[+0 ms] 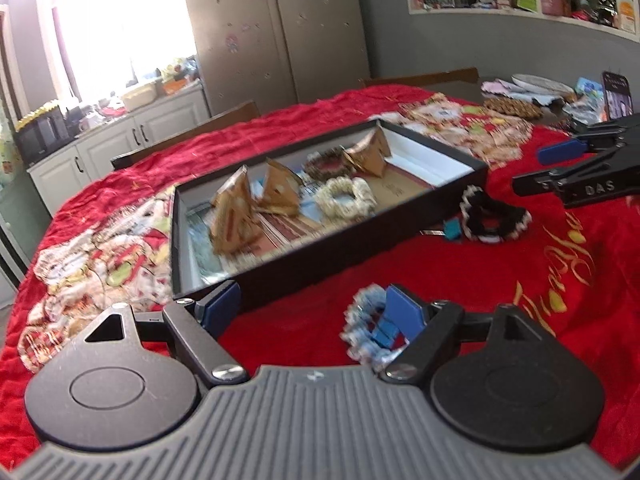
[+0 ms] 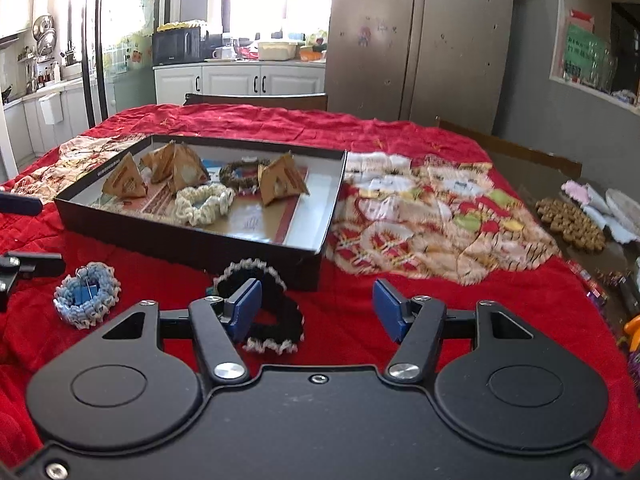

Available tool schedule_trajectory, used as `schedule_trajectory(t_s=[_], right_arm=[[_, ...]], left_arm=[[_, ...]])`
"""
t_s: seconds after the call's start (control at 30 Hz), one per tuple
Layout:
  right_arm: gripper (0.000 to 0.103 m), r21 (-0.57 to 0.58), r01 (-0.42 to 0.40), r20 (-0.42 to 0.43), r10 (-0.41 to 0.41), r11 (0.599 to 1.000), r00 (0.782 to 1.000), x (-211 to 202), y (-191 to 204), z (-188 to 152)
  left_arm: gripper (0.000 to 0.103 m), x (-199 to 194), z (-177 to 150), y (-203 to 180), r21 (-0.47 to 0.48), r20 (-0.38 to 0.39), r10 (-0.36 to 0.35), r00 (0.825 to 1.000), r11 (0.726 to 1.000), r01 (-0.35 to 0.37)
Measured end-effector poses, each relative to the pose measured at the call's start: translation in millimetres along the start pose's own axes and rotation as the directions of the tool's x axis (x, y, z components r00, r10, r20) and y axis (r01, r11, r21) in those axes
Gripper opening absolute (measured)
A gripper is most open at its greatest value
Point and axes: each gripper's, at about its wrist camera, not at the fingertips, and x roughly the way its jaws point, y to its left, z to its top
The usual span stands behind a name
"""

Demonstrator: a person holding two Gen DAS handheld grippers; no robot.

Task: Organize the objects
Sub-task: 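Grasp the blue crocheted bracelet with the left gripper while the right grasps the black-and-white one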

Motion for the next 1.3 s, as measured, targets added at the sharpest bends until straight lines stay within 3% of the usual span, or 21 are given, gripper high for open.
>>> schedule_trajectory(t_s=[0.23,0.73,0.87,1.0,1.07,1.3], right_arm=[[0.053,0.029,-0.005,-0.032,0.006,1.000,0.999,19,-2,-9],[0.047,0.045,-0.045,-0.070,0.048,0.998,0.996,28,-3,-19],[0.036,0.046,-0.059,-0.078,0.063,0.997,0.995,28,-2,-22],[0.019,0.053,-0.075,-0.081,0.080,0.996,0.994,28,-1,-24],[0.015,0.055,-0.081,-0.079,0.085,0.995,0.993,27,0,-23],[0.013,0.049,-0.082,-0.060,0.085,0.995,0.995,22,1,-22]], left_arm=[[0.085,10,-11,-8,0.013,-0.044,-0.033,0.998,0.999,0.034],[0.069,15,-22,-10,-0.006,-0.084,-0.081,0.993,0.997,0.081],[0.050,14,-25,-10,-0.012,-0.106,-0.100,0.989,0.995,0.099],[0.038,13,-27,-8,-0.032,-0.112,-0.118,0.987,0.993,0.115],[0.031,12,-26,-7,-0.045,-0.118,-0.130,0.984,0.991,0.126],[0.026,7,-25,-6,-0.045,-0.110,-0.133,0.985,0.991,0.128]])
